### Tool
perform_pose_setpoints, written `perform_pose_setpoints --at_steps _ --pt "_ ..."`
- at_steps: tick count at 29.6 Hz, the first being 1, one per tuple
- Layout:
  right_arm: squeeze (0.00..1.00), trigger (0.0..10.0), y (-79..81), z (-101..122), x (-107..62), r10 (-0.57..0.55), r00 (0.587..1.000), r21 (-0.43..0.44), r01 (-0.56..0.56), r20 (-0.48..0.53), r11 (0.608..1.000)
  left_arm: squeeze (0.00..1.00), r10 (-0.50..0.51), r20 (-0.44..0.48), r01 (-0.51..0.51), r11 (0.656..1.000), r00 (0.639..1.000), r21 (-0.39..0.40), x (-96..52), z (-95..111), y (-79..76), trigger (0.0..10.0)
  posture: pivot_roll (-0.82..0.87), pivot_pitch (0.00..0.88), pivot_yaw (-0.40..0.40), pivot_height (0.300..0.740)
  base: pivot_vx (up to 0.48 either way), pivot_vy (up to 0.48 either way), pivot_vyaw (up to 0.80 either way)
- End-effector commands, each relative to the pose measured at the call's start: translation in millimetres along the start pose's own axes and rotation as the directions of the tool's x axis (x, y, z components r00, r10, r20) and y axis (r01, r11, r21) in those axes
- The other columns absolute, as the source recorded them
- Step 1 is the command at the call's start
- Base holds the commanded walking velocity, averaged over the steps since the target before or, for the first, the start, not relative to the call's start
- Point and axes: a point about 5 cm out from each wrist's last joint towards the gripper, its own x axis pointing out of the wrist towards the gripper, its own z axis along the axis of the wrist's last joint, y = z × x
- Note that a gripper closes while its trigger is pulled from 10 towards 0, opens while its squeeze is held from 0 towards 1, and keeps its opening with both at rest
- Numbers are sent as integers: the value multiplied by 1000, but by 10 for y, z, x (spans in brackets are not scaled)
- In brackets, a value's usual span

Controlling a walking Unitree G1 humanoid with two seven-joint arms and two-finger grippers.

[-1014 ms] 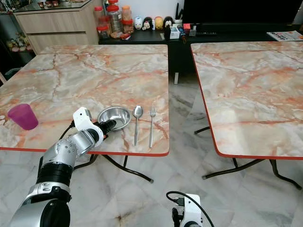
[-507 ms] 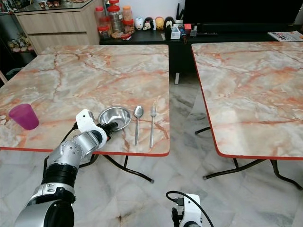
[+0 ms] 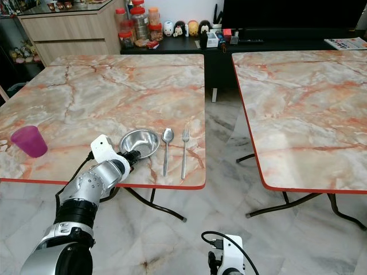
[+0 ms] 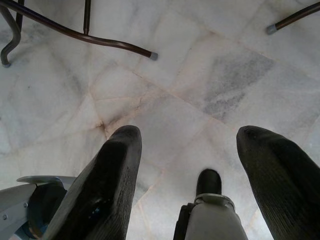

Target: Setting the table

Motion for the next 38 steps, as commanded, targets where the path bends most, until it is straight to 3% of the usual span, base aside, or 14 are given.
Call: perform_pose_setpoints --at_steps 1,2,28,33,38 --pt "0 10000 13 25 7 -1 1000 15 1 8 1000 0 9 11 -9 1000 1000 -7 9 29 -24 1333 5 0 78 727 0 0 0" --pt "0 10000 12 24 6 -1 1000 14 1 8 1000 0 8 13 -8 1000 1000 -11 11 23 -32 0 5 0 78 727 0 0 0" --pt "0 10000 4 12 3 -1 1000 10 1 4 1000 0 6 16 -5 999 1000 -42 12 -16 -31 0 7 0 74 727 0 0 0" --pt "0 10000 -2 24 5 0 1000 2 0 5 1000 0 -38 61 45 990 997 -130 -6 52 -30 0 8 0 68 727 0 0 0" --pt "0 10000 -22 45 8 5 1000 -15 -4 7 1000 0 -123 186 164 961 975 -225 -61 238 -25 0 16 0 56 727 0 0 0"
